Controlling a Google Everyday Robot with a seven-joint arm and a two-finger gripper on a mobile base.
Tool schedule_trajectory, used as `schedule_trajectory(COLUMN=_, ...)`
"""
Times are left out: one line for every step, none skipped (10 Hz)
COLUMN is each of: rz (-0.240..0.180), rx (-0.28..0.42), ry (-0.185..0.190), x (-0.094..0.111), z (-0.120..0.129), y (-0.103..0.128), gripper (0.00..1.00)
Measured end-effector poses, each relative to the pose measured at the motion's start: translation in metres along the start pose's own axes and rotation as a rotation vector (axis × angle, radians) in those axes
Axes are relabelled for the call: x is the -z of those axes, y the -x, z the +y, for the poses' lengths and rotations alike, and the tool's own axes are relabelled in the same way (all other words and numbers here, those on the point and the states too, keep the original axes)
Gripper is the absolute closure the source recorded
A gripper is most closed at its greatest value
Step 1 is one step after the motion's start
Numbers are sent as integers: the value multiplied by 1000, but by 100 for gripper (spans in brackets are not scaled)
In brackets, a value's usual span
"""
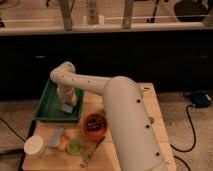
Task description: Wipe tray with sponge
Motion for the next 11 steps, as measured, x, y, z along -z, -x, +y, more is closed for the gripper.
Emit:
schedule_trajectory(rz=3, rx=6, ry=-3, x=-4, z=-5, y=-6, gripper=100)
schedule_trajectory(rz=1, rx=17, ry=-9, x=-10, z=-12, y=-9, gripper=100)
schedule_trajectory(rz=-5, rx=32, ry=-20, x=-16, z=-23, y=-10, gripper=100)
schedule_trajectory(rz=-11, rx=44, ry=-31, x=-20, z=-30, y=-9, gripper=100)
schedule_trajectory(rz=-23, rx=67, ry=-52, x=-23, z=-43, y=-5, gripper=100)
schedule_trajectory(rz=-38, rx=93, ry=-76, x=-24, z=-56, y=1, gripper=100)
schedule_trajectory(rz=-59, rx=123, ry=-102, x=-23, z=-69, y=15, gripper=100)
schedule_trajectory(rz=-75, rx=141, ry=-115, x=-22, z=-72, y=28, gripper=100)
schedule_trajectory(rz=-87, rx=155, ry=-124, x=-18, z=-71, y=38, gripper=100)
schedule_trajectory(rz=-98, rx=161, ry=-124, x=-11, z=-66, y=50, gripper=100)
schedule_trajectory(rz=-105, rx=160, ry=-116, x=-5, z=-58, y=60, gripper=100)
